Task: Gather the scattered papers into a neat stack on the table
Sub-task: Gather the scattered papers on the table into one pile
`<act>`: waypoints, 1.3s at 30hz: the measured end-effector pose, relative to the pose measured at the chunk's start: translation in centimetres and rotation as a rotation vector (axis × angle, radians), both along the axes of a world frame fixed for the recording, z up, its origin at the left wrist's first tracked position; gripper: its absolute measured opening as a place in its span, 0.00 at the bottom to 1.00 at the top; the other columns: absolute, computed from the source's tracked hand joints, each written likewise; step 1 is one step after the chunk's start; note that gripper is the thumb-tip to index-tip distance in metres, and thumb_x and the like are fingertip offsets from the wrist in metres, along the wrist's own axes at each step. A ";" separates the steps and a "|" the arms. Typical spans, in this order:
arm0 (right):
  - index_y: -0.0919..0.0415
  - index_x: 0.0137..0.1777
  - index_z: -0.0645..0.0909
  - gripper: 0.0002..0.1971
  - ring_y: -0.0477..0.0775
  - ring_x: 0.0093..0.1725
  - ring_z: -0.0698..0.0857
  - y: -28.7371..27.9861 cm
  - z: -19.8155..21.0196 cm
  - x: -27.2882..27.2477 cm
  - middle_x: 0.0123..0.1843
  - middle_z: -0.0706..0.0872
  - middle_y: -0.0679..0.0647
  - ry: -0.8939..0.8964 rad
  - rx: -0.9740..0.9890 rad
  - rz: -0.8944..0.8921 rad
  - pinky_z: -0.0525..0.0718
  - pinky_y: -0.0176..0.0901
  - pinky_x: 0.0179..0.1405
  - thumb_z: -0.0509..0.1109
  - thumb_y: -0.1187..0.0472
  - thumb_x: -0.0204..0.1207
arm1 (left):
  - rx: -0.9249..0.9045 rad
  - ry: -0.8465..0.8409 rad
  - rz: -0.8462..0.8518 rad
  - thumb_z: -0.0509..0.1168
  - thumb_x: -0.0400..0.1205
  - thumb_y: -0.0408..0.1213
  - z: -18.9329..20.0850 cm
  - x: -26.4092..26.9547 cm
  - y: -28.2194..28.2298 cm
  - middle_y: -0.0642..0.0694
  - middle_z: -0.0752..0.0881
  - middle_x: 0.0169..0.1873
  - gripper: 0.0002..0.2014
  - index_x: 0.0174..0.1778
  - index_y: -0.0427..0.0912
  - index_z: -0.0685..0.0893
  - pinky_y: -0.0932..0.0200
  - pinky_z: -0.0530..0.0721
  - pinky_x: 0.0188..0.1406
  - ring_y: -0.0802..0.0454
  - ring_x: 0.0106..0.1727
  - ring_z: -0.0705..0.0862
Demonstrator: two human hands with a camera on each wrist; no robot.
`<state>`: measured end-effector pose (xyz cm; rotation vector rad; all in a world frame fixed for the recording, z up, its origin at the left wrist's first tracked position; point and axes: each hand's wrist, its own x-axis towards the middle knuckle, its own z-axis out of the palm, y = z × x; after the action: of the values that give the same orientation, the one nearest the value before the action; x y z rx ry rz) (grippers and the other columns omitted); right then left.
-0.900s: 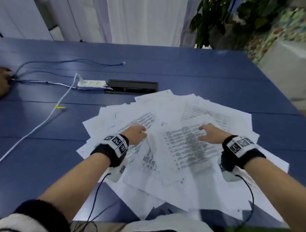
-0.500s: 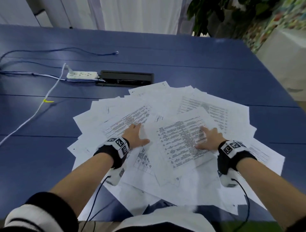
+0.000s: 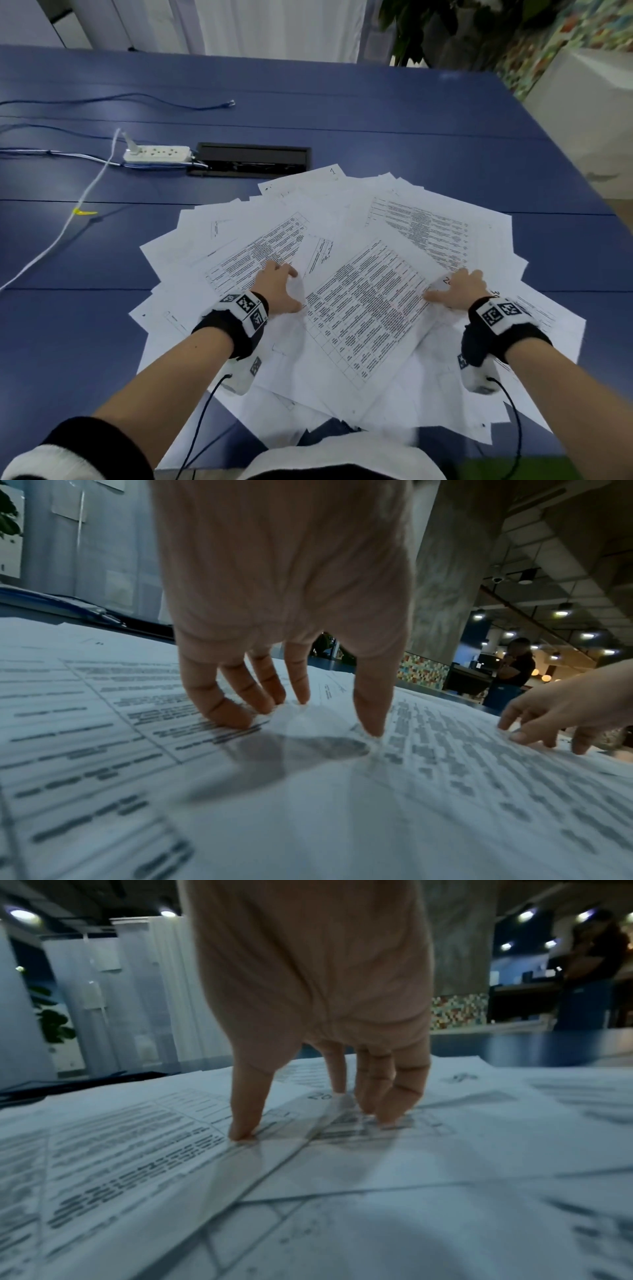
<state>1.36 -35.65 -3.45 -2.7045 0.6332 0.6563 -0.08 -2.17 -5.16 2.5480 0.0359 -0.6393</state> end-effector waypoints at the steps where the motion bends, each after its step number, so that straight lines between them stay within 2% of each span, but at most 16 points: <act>1: 0.68 0.77 0.58 0.46 0.69 0.74 0.67 0.2 -0.2 0.1 0.76 0.60 0.69 -0.015 0.046 -0.006 0.70 0.55 0.71 0.77 0.46 0.67 | -0.010 0.012 0.001 0.74 0.70 0.43 0.1 -0.1 -0.2 0.41 0.65 0.70 0.34 0.70 0.44 0.69 0.48 0.74 0.71 0.43 0.69 0.72; 5: 0.66 0.72 0.65 0.36 0.64 0.68 0.74 2.2 -0.9 0.5 0.74 0.66 0.66 -0.085 0.183 0.044 0.75 0.48 0.60 0.78 0.55 0.69 | -0.086 0.087 0.028 0.75 0.71 0.47 0.4 -0.6 -1.4 0.40 0.73 0.70 0.40 0.74 0.39 0.62 0.53 0.74 0.67 0.43 0.69 0.75; 8: 0.63 0.70 0.68 0.35 0.61 0.62 0.77 3.2 -1.7 1.2 0.71 0.69 0.64 -0.089 0.227 0.113 0.76 0.44 0.53 0.80 0.56 0.66 | -0.055 0.081 0.032 0.73 0.74 0.45 0.0 -0.9 -1.9 0.41 0.83 0.58 0.30 0.67 0.36 0.71 0.53 0.80 0.59 0.43 0.60 0.82; 10: 0.64 0.70 0.70 0.34 0.64 0.64 0.77 2.9 -1.5 1.9 0.71 0.68 0.64 -0.155 0.252 0.059 0.79 0.49 0.59 0.79 0.57 0.66 | -0.081 0.041 0.104 0.71 0.76 0.42 -0.1 -0.8 -1.5 0.40 0.85 0.52 0.21 0.61 0.33 0.78 0.50 0.83 0.58 0.42 0.54 0.84; 12: 0.66 0.72 0.68 0.33 0.69 0.69 0.72 1.8 -1.0 2.6 0.73 0.66 0.68 -0.241 0.147 -0.044 0.75 0.57 0.67 0.75 0.55 0.71 | -0.109 0.009 0.225 0.69 0.77 0.39 -0.1 -0.5 -0.6 0.38 0.86 0.54 0.19 0.61 0.32 0.80 0.49 0.84 0.57 0.41 0.55 0.85; 16: 0.66 0.75 0.64 0.36 0.70 0.71 0.68 -1.3 -0.5 3.4 0.71 0.68 0.71 -0.153 -0.067 -0.142 0.67 0.57 0.71 0.70 0.45 0.73 | -0.143 -0.035 0.325 0.70 0.77 0.36 0.5 -0.2 0.2 0.35 0.85 0.58 0.20 0.62 0.30 0.79 0.62 0.82 0.47 0.48 0.44 0.82; 19: 0.60 0.75 0.65 0.36 0.71 0.71 0.69 -1.6 -0.8 3.3 0.71 0.69 0.69 -0.074 -0.095 -0.096 0.68 0.58 0.70 0.65 0.38 0.74 | -0.184 0.010 0.350 0.69 0.78 0.38 0.7 -0.3 -0.5 0.39 0.82 0.61 0.24 0.66 0.33 0.72 0.64 0.75 0.49 0.51 0.49 0.77; 22: 0.58 0.74 0.66 0.34 0.69 0.72 0.66 0.5 -0.5 2.7 0.72 0.68 0.65 -0.038 -0.087 -0.020 0.69 0.60 0.68 0.64 0.38 0.74 | -0.201 0.073 0.371 0.69 0.78 0.41 0.8 -0.1 -1.4 0.39 0.80 0.64 0.29 0.71 0.35 0.66 0.61 0.75 0.53 0.47 0.59 0.79; 25: 0.58 0.65 0.73 0.22 0.67 0.66 0.74 3.2 -0.4 1.5 0.65 0.74 0.62 -0.081 -0.008 0.154 0.75 0.53 0.56 0.63 0.45 0.77 | -0.180 0.119 0.398 0.69 0.77 0.43 0.6 0.3 -1.8 0.35 0.76 0.69 0.35 0.74 0.32 0.61 0.51 0.77 0.67 0.40 0.69 0.77; 27: 0.66 0.53 0.80 0.14 0.64 0.53 0.83 3.8 -0.5 1.6 0.55 0.83 0.65 -0.161 0.110 0.252 0.74 0.46 0.43 0.61 0.55 0.81 | -0.146 0.163 0.383 0.70 0.76 0.45 0.4 0.3 -1.9 0.34 0.77 0.67 0.36 0.74 0.31 0.64 0.47 0.78 0.68 0.38 0.68 0.78; 28: 0.67 0.51 0.82 0.13 0.62 0.49 0.84 3.8 -0.4 2.1 0.53 0.86 0.66 -0.199 0.165 0.248 0.75 0.45 0.42 0.60 0.59 0.81 | -0.140 0.177 0.367 0.71 0.76 0.45 0.2 0.3 -2.0 0.35 0.81 0.64 0.32 0.71 0.31 0.70 0.47 0.80 0.65 0.39 0.64 0.81; 29: 0.69 0.54 0.83 0.13 0.62 0.51 0.84 3.5 -0.3 2.7 0.55 0.86 0.67 -0.246 0.183 0.236 0.77 0.46 0.46 0.59 0.63 0.81 | -0.152 0.185 0.360 0.71 0.75 0.44 0.1 0.2 -2.0 0.36 0.84 0.61 0.28 0.66 0.31 0.75 0.48 0.82 0.61 0.40 0.60 0.83; 31: 0.67 0.69 0.76 0.18 0.67 0.66 0.77 2.2 -0.3 4.4 0.69 0.76 0.70 -0.302 0.115 0.217 0.74 0.53 0.64 0.60 0.64 0.80 | -0.185 0.187 0.377 0.73 0.74 0.40 -0.2 0.0 -2.1 0.39 0.87 0.56 0.21 0.59 0.33 0.81 0.53 0.84 0.56 0.43 0.54 0.85; 33: 0.56 0.80 0.62 0.29 0.67 0.79 0.61 0.6 -0.7 5.7 0.82 0.59 0.64 -0.191 0.002 0.225 0.62 0.61 0.76 0.62 0.54 0.80 | -0.198 0.170 0.380 0.72 0.74 0.37 -0.3 -0.5 -2.3 0.40 0.87 0.53 0.17 0.57 0.33 0.83 0.56 0.84 0.53 0.44 0.51 0.85; 36: 0.46 0.82 0.52 0.36 0.65 0.83 0.52 -0.5 -1.2 6.3 0.85 0.48 0.54 -0.032 -0.023 0.272 0.56 0.68 0.77 0.62 0.41 0.77 | -0.230 0.120 0.406 0.72 0.75 0.37 -0.3 -1.0 -2.8 0.41 0.87 0.55 0.17 0.58 0.36 0.82 0.56 0.82 0.54 0.44 0.56 0.85; 39: 0.46 0.81 0.55 0.38 0.66 0.80 0.56 0.2 -0.9 5.2 0.84 0.54 0.55 -0.052 0.012 0.292 0.62 0.65 0.75 0.65 0.38 0.74 | -0.284 0.140 0.462 0.72 0.74 0.42 -0.3 -0.9 -3.3 0.39 0.82 0.61 0.27 0.66 0.35 0.74 0.47 0.80 0.64 0.42 0.62 0.81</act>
<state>6.59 -35.40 -4.36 -2.8187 0.2206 0.6513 -0.94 -5.43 -5.51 2.1138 0.5276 -0.5857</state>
